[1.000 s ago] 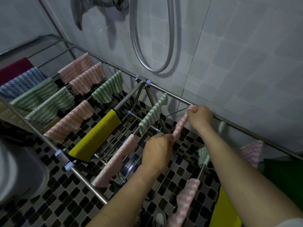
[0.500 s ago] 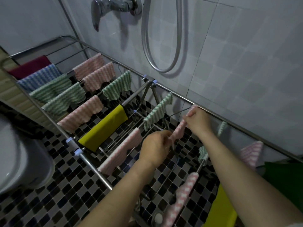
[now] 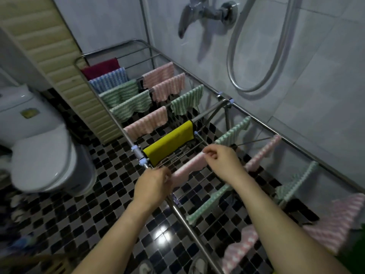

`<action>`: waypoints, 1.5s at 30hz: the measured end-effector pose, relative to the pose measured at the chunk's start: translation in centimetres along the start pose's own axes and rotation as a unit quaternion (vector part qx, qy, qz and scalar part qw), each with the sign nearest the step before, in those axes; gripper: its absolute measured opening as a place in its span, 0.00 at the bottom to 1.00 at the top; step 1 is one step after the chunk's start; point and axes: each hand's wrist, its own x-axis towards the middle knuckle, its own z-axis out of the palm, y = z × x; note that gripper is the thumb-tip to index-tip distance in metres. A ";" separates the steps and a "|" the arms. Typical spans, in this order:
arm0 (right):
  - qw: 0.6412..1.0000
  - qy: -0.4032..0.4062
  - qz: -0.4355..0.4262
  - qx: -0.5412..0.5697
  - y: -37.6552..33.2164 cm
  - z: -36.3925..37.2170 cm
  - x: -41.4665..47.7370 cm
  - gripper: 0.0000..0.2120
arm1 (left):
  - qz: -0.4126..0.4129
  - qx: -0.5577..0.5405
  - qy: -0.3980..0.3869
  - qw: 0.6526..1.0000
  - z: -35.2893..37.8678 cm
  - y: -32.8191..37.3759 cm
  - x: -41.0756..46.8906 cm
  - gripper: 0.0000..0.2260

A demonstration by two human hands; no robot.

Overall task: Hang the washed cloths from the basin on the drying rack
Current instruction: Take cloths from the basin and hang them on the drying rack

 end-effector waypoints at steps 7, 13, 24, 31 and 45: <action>0.993 -0.013 0.009 -0.113 -3.7 6.6 -0.5 0.11 | -0.003 -0.009 -0.028 1.000 -0.1 -0.8 -0.4 0.07; 0.980 0.013 0.042 -0.194 -6.8 7.2 -1.1 0.13 | 0.020 -0.150 -0.010 0.988 -2.5 -4.3 -2.5 0.10; 0.987 -0.019 -0.131 0.095 -25.1 15.4 -3.1 0.07 | -0.122 -0.362 0.193 0.904 -12.4 -17.7 -8.9 0.07; 0.938 -0.199 -0.213 0.186 -36.7 23.0 -4.7 0.09 | -0.259 -0.374 0.321 0.831 -16.5 -28.0 -14.9 0.11; 0.768 -0.579 -0.265 0.068 -49.2 42.8 -9.8 0.07 | -0.598 -0.332 0.417 0.599 -12.7 -42.8 -28.6 0.14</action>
